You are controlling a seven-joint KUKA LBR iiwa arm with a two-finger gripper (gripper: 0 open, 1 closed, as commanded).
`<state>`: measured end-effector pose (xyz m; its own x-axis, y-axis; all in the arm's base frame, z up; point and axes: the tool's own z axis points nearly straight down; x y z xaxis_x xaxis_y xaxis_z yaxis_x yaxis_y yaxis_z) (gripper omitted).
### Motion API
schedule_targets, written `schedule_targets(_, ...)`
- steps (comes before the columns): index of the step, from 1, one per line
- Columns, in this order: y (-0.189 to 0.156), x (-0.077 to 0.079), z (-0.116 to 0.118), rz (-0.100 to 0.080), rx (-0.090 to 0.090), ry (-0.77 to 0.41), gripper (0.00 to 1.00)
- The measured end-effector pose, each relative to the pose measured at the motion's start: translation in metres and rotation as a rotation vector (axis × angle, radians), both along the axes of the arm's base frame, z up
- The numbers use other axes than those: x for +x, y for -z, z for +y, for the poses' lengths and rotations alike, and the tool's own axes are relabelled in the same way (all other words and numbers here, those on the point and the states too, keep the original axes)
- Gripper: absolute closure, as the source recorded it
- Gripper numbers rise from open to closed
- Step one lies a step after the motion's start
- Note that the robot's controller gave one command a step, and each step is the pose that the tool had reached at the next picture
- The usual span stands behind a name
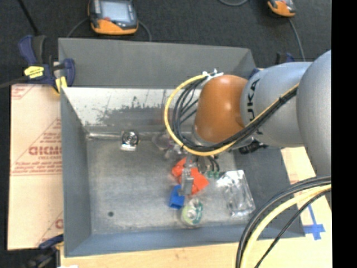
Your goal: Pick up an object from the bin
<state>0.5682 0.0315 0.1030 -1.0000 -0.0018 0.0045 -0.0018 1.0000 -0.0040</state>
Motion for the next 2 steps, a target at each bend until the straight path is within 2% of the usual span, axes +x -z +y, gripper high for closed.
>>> schedule_targets(1,0.028,-0.086,0.016,-0.016,0.005,-0.448,0.00)
schedule_targets(2,0.032,-0.067,0.030,-0.004,0.006,-0.780,0.00)
